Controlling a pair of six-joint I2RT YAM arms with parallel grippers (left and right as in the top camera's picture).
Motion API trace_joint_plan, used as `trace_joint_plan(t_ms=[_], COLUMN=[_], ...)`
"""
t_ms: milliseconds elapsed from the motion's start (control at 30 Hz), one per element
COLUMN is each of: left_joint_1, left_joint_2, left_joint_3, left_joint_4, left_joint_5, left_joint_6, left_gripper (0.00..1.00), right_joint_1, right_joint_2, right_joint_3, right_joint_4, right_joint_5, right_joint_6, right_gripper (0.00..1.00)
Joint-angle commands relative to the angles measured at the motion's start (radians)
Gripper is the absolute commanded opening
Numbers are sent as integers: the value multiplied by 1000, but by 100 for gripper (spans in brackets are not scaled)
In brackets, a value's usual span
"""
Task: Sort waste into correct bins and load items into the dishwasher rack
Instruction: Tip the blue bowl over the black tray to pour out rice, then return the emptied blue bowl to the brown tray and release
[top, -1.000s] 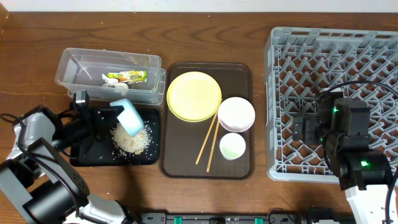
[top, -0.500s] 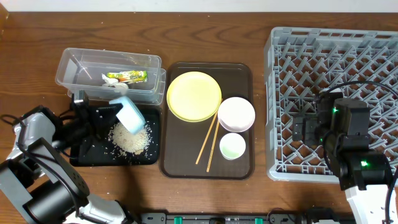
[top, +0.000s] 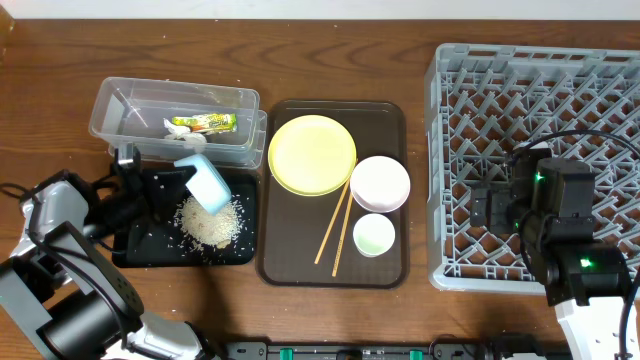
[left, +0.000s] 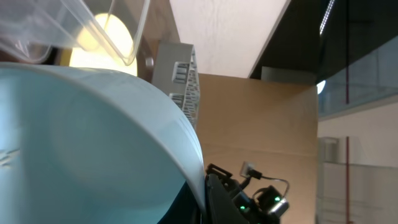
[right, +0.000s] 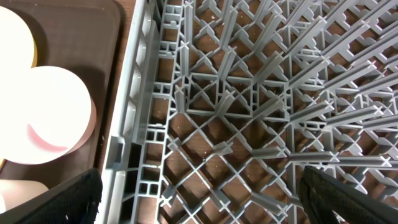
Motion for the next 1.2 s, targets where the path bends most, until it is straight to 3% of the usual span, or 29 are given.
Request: trace_joint_plan(t_ms=[0, 67, 133, 267, 567, 800, 1000, 1167], left_joint_1=[5, 5, 5, 4, -17, -229, -535, -788], left_joint_2=[3, 3, 3, 2, -58, -196, -254, -252], left_joint_3=[-2, -2, -2, -2, -2, 16, 24, 24], left_joint_4=[30, 38, 34, 34, -32, -19, 161, 258], left_joint_5=[-82, -148, -119, -27, -39, -304, -678, -918], left_joint_6=[-124, -219, -243, -132, 29, 18, -257, -346], left_gripper=[6, 6, 6, 6, 6, 6, 6, 6], right_joint_1=[-1, -1, -1, -1, -1, -1, -1, -1], right_joint_2=[-2, -2, -2, -2, -2, -2, -2, -2], right_joint_3=[20, 20, 20, 20, 20, 20, 20, 20], right_joint_4=[-1, -1, 0, -1, 0, 7, 18, 18], right_joint_5=[0, 0, 0, 0, 0, 0, -1, -1], right_joint_6=[14, 14, 14, 14, 14, 14, 15, 15], right_gripper=[99, 99, 99, 99, 99, 99, 99, 99])
